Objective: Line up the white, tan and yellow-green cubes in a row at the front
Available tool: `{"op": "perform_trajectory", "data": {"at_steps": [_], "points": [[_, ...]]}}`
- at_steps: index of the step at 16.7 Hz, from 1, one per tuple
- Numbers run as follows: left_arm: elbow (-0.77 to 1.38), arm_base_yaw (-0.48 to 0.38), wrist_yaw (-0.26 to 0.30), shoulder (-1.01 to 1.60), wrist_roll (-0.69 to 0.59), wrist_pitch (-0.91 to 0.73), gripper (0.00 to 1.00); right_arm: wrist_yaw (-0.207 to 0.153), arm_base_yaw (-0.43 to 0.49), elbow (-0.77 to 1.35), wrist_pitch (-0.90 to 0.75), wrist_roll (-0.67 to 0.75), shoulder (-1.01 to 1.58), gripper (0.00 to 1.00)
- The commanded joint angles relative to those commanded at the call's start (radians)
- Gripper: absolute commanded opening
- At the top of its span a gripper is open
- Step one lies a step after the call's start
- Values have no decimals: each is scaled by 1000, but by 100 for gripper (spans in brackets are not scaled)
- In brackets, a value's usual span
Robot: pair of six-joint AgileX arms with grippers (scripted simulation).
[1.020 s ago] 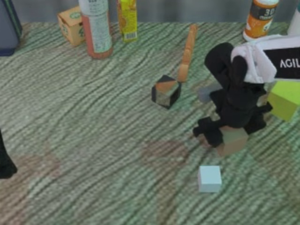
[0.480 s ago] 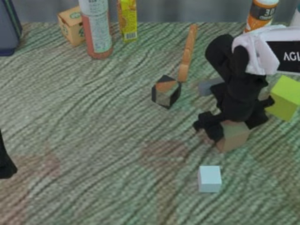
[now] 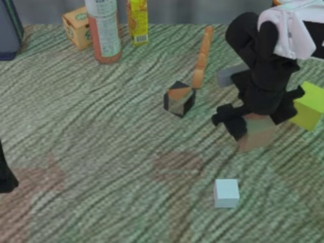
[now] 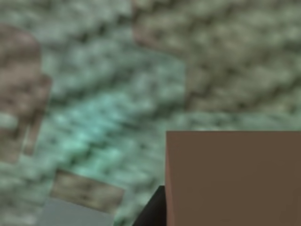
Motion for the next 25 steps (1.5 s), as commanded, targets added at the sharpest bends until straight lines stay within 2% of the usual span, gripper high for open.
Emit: {"op": "perform_trajectory", "data": {"at_steps": [3,6,13,16,19,25], "points": [[0,0,0,0,0,0,100,0,5,0,1,16,4,0],[0,0,0,0,0,0,100,2,63,11,-13,116,7,0],[0,0,0,0,0,0,100,8,286,19,-57,558,-11,0],[0,0,0,0,0,0,100,10,367,18,-64,704,-31,0],[0,0,0,0,0,0,100,12,402,17,-65,757,-44,0],[0,0,0,0,0,0,100,11,397,2,-47,757,-34,0]]}}
